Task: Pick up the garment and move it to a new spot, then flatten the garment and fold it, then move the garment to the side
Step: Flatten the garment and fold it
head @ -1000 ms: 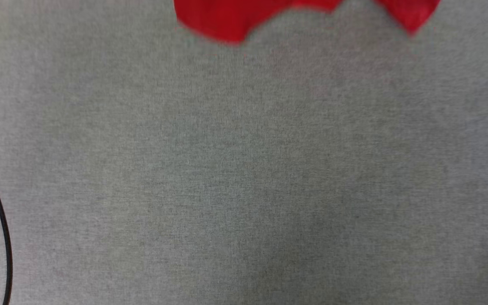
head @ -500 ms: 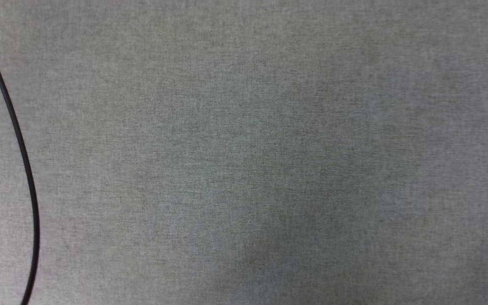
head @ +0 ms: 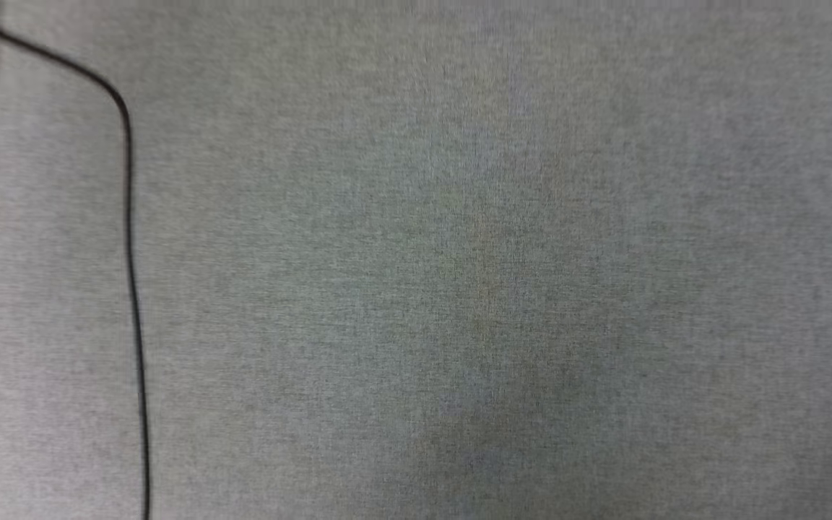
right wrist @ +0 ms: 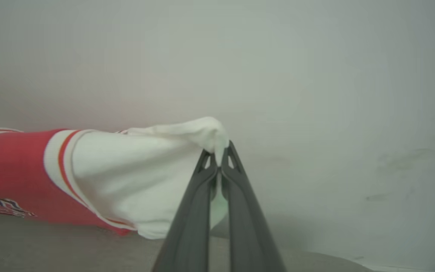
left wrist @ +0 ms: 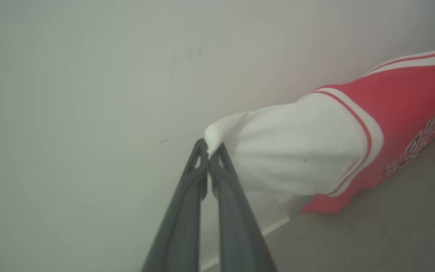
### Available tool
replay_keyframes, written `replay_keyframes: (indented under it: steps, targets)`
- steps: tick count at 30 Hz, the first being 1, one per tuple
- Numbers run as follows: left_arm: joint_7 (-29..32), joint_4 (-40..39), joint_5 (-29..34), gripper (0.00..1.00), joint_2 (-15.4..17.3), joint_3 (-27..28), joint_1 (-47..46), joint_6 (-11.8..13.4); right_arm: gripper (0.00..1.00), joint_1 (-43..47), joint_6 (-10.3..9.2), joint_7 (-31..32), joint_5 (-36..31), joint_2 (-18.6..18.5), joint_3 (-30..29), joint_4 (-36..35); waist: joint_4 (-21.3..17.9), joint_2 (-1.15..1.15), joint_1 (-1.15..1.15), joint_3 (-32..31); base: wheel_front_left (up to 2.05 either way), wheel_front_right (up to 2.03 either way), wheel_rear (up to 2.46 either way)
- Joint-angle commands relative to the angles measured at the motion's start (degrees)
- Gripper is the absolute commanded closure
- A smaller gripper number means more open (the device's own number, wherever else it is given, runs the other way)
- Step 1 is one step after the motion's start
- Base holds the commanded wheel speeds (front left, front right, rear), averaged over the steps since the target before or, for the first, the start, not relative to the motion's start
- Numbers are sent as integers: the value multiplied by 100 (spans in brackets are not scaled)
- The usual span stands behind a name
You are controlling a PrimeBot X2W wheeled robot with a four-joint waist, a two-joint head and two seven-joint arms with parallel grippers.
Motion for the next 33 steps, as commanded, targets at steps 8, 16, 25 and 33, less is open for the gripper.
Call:
replay_keyframes:
  steps: [8,16,25,33]
  targets:
    - [-118,-258,-402,100,-121,-126,1692,24,100,1655,-10,136,702,-183,327,-182,69,0,-1,-904,0,0,0]
    - [32,-803,-702,100,-106,-412,3610,284,100,3637,-10,557,1679,-670,703,-903,134,0,-1,-1724,0,0,0]
    - [312,-1544,-1058,100,194,-574,5273,622,100,5376,-11,599,2168,-1060,750,-1598,81,0,-1,-2365,0,0,0]
    - [530,-2146,-1216,100,421,-699,6161,889,100,6334,-11,787,2260,-1022,640,-1916,33,0,-1,-2787,0,0,0]
